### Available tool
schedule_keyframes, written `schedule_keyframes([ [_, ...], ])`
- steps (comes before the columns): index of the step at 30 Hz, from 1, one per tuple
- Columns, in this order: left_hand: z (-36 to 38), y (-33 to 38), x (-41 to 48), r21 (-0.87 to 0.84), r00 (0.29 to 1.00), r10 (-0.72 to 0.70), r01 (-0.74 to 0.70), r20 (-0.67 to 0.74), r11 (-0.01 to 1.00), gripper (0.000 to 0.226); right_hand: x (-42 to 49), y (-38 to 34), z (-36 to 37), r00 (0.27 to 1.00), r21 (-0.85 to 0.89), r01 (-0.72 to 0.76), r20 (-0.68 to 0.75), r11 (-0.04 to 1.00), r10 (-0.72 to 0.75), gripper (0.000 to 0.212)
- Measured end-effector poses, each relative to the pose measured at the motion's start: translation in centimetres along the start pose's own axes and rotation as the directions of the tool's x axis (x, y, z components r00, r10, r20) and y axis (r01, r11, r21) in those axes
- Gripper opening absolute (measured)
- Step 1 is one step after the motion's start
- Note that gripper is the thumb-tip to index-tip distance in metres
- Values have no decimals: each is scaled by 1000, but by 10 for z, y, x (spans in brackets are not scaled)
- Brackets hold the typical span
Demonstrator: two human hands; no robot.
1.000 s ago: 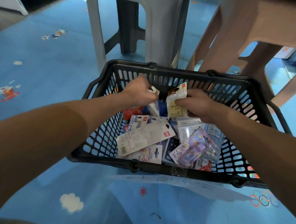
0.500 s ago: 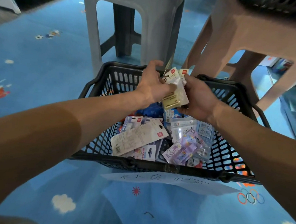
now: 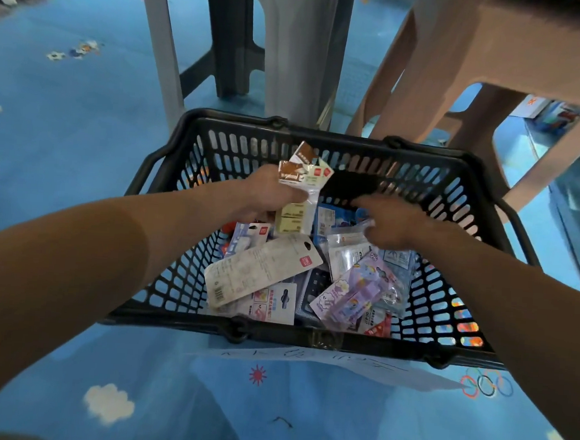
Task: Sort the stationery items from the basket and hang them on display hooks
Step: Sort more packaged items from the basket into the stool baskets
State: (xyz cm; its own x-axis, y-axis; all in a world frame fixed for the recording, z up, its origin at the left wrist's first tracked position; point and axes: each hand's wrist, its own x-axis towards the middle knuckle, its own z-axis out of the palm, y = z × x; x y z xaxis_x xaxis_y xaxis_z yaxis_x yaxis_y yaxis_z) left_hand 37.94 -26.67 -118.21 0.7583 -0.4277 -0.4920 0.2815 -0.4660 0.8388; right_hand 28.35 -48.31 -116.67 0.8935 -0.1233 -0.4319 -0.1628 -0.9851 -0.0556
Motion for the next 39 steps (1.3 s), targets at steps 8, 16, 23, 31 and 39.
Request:
schedule_keyframes([
  [8,-6,-9,6,-10,992,-112,113,52,994,21,-7,19,12,989,-82,74,135,994,-63,54],
  [16,-15,-14,2,78,975,-156,146,155,986,23,-20,22,10,807,-204,-38,571,978,150,29],
  [23,-29,-22,2,268,986,-127,94,109,959,11,-9,-16,19,880,-461,52,441,886,178,25],
  [31,-45,-34,8,435,975,-187,119,119,893,21,4,-120,41,678,443,364,477,819,-559,24],
  [39,-36,-34,23,411,970,-205,136,128,901,31,17,-152,66,512,515,183,677,837,-528,38],
])
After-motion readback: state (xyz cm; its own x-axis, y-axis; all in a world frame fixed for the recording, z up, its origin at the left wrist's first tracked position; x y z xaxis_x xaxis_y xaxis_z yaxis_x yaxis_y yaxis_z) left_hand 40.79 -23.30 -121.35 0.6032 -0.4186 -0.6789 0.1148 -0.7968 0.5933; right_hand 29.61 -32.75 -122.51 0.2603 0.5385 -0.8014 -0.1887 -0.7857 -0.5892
